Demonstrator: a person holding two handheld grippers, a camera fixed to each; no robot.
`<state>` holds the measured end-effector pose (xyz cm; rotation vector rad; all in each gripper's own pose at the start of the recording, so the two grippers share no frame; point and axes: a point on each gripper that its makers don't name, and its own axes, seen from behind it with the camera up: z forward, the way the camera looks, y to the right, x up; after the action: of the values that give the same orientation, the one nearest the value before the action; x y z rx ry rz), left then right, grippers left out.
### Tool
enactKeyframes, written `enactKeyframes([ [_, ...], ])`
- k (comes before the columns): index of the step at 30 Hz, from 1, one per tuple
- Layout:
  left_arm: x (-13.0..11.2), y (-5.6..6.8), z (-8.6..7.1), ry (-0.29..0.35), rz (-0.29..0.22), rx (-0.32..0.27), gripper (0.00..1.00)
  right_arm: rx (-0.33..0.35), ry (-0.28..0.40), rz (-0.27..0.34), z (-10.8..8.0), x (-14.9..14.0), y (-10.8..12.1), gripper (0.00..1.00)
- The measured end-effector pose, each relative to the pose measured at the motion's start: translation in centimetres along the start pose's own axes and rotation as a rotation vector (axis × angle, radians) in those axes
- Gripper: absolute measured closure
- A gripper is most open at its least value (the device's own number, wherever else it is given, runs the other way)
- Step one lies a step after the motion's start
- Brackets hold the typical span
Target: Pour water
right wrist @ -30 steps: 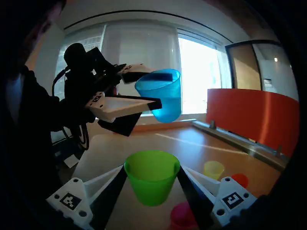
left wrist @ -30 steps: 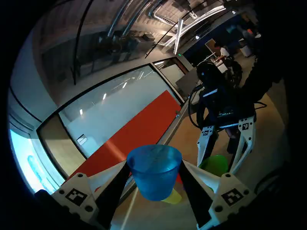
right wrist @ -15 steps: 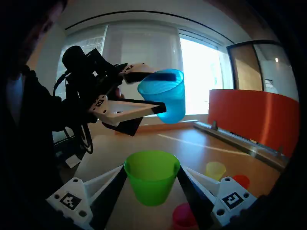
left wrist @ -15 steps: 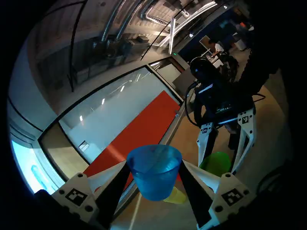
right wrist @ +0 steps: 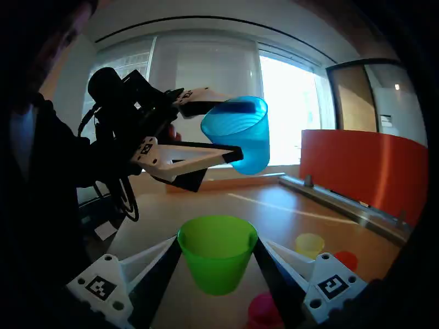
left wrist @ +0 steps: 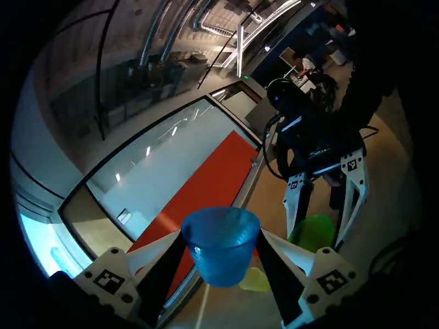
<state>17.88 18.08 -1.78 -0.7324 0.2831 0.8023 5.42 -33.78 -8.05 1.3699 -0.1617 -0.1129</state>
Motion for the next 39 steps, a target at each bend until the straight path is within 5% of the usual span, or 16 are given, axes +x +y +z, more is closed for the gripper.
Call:
enactKeyframes([
  [39, 0.38, 0.26, 0.23, 0.009, 0.114, -0.007, 0.15, 0.003, 0.023, -0.010, 0.19, 0.57, -0.14, 0.09],
])
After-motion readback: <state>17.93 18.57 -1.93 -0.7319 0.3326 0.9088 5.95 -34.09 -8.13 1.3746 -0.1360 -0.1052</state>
